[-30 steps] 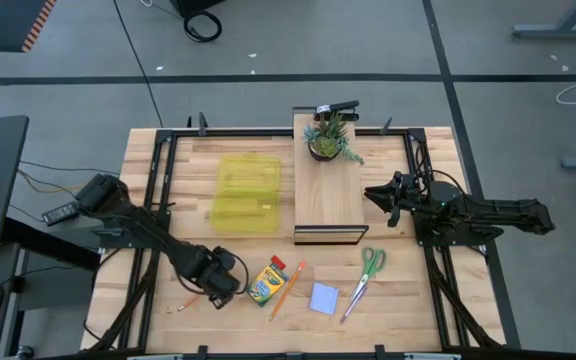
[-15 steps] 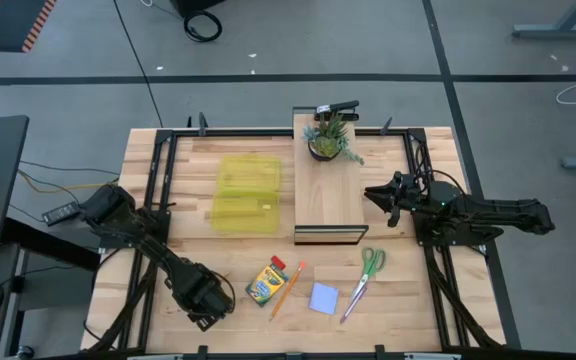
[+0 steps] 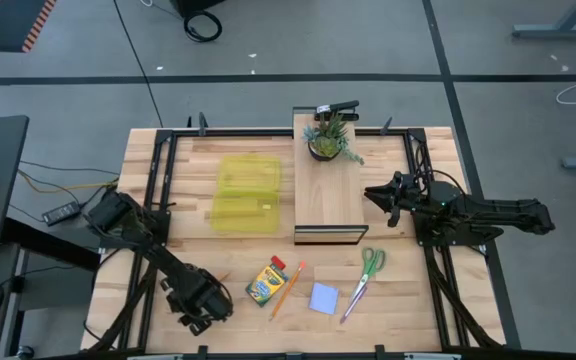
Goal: Pack school essentials
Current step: Put the left pencil into the supply box
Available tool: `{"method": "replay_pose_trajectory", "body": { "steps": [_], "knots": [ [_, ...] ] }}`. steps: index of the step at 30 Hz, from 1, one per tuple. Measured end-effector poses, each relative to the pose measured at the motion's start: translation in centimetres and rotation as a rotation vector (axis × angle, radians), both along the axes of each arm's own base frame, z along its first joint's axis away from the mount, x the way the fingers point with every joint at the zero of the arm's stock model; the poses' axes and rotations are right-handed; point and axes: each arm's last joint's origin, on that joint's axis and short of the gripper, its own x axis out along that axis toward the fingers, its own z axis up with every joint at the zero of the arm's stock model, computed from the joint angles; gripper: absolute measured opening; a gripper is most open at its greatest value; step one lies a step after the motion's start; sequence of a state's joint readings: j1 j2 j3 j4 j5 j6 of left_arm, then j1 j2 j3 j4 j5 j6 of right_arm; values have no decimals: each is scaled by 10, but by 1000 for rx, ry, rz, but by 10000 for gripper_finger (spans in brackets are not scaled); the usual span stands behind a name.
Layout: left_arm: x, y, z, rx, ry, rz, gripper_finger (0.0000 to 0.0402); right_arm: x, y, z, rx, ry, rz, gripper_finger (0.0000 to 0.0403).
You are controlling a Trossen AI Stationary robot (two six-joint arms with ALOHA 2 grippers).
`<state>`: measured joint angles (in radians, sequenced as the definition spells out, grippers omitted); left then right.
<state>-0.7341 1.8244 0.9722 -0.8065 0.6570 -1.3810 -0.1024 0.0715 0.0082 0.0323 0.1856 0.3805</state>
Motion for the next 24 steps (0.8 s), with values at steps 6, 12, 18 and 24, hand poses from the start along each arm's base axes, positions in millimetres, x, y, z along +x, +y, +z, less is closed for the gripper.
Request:
{"method": "replay_pose_trajectory", "body": {
  "steps": [6,12,18,24],
  "knots": [
    [-2,3,0,41,7,-12,160,0,0,0,0,-1,0,93],
    [1,3,-5,68,-43,-18,169,0,0,0,0,0,0,93],
    [-1,6,-15,38,-45,-12,153,0,0,0,0,0,0,93],
    [-1,12,-20,23,-56,-11,134,0,0,0,0,0,0,93]
  ]
}}
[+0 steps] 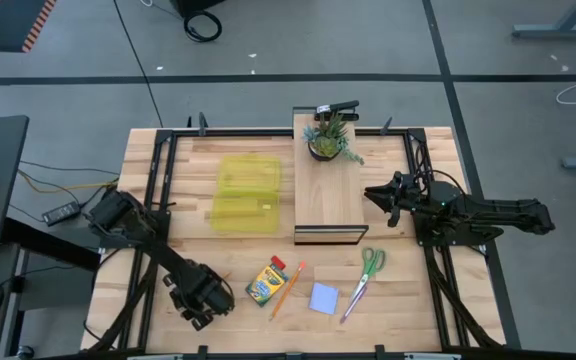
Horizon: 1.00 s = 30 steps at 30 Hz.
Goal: Pack school essentials
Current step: Put the left pencil into the supply box
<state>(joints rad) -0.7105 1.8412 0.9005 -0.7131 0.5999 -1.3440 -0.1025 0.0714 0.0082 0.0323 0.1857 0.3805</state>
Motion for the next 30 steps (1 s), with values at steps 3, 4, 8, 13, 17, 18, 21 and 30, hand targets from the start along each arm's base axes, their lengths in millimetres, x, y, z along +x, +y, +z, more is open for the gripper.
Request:
{"method": "replay_pose_trajectory", "body": {
  "steps": [3,4,8,13,17,18,21,30],
  "knots": [
    [-1,2,-1,-1,-4,-11,116,0,0,0,0,0,0,93],
    [-1,2,-2,5,-9,-12,109,0,0,0,0,0,0,93],
    [0,2,-2,22,-22,-11,75,0,0,0,0,0,0,93],
    [0,2,-2,44,-22,15,35,0,0,0,0,0,0,93],
    [0,2,-2,53,-13,34,13,0,0,0,0,0,0,93],
    [0,3,-2,56,-10,39,11,0,0,0,0,0,0,93],
    [-1,3,-2,65,1,48,8,0,0,0,0,0,0,93],
    [-3,6,7,103,-26,62,5,0,0,0,0,0,0,93]
  ]
}}
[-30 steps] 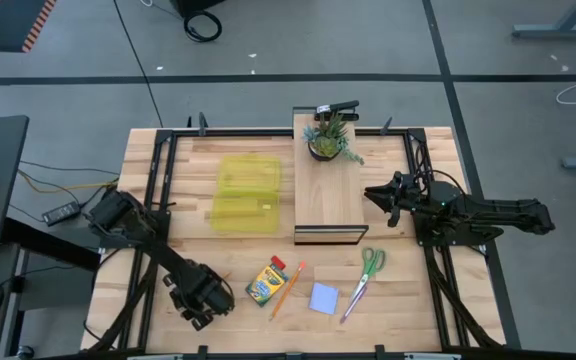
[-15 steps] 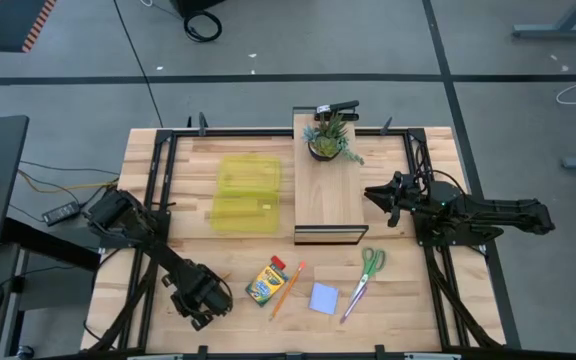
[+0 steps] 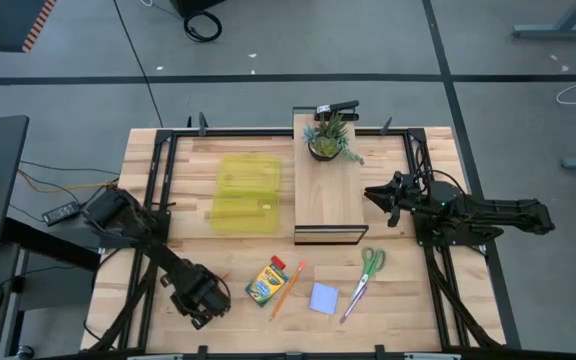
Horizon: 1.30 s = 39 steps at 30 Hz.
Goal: Pack school essentials
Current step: Put the left pencil into the supply box
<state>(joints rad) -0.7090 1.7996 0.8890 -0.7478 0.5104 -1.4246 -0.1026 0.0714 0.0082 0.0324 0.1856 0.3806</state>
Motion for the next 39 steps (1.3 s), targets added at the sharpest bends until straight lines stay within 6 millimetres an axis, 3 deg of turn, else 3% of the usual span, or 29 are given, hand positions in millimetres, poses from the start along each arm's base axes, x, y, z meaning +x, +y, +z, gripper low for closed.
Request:
{"method": "replay_pose_trajectory", "body": {
  "steps": [19,30,39],
  "knots": [
    [4,1,16,101,-29,-52,4,0,0,0,0,0,0,93],
    [6,-1,19,61,-31,-78,10,0,0,0,0,0,0,93],
    [10,-2,18,75,-91,-72,107,0,0,0,0,0,0,93]
  ]
}}
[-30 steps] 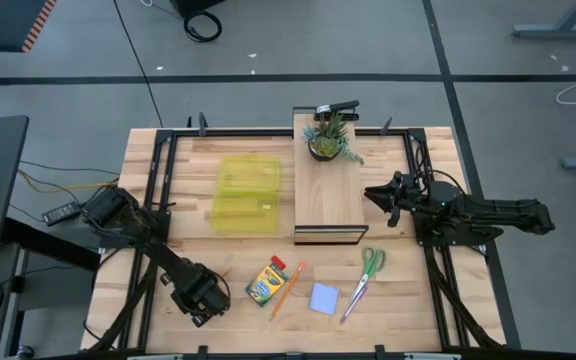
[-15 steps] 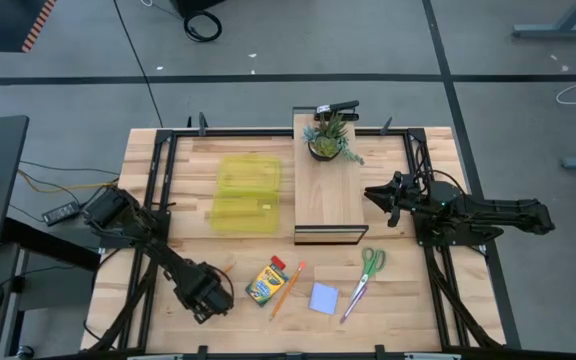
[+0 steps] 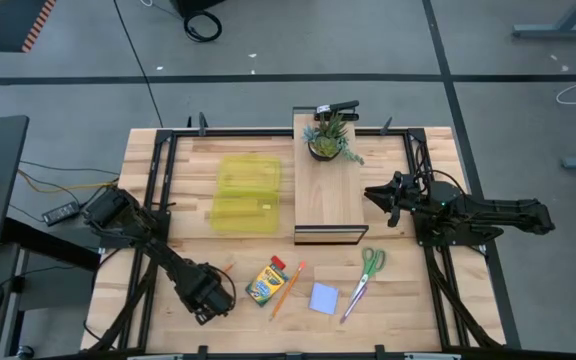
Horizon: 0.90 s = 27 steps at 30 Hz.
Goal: Pack school essentials
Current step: Put the left pencil into the supply box
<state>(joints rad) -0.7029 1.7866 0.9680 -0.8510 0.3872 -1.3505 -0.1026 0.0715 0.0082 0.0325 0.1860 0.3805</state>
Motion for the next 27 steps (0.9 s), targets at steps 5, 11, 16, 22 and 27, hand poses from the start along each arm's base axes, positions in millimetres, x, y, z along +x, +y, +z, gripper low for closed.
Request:
{"method": "replay_pose_trajectory", "body": {
  "steps": [5,11,16,22,27],
  "knots": [
    [1,0,0,26,-8,31,121,0,0,0,0,0,0,93],
    [-1,1,-4,11,-14,39,90,0,0,0,0,0,0,93],
    [-2,2,-7,1,-48,-2,64,0,0,0,0,0,0,93],
    [-1,3,-8,25,-79,-25,26,0,0,0,0,0,0,93],
    [-3,2,-8,54,-85,-13,10,0,0,0,0,0,0,93]
  ]
}}
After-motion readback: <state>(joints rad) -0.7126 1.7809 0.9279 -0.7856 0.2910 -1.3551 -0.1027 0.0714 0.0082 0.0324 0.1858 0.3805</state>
